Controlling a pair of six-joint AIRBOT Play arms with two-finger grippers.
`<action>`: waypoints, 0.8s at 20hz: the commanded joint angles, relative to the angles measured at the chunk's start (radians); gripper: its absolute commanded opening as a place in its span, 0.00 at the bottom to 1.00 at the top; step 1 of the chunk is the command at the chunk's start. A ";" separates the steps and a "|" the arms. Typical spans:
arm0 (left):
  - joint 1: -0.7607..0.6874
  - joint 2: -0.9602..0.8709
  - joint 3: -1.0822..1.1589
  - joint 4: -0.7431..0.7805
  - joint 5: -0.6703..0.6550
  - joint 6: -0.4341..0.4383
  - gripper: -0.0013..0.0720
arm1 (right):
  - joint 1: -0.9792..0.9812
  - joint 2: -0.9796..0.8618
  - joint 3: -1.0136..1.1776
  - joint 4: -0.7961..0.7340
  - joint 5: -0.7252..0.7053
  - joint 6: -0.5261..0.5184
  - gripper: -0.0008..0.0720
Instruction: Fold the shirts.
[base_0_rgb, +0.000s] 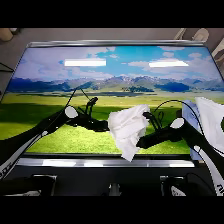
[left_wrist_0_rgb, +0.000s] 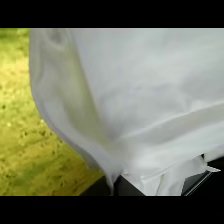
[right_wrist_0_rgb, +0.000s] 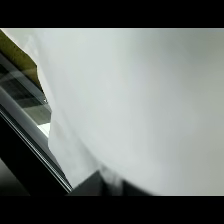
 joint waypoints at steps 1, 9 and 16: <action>0.003 0.060 0.070 0.020 0.002 0.101 0.05 | 0.091 -0.017 0.032 0.008 -0.011 -0.013 0.04; 0.241 0.480 0.785 0.494 0.007 -0.006 0.05 | -0.114 0.422 0.890 -0.489 0.020 -0.010 0.04; 0.337 0.722 0.994 0.553 0.063 -0.081 0.05 | -0.114 0.678 1.147 -0.556 -0.226 0.119 0.04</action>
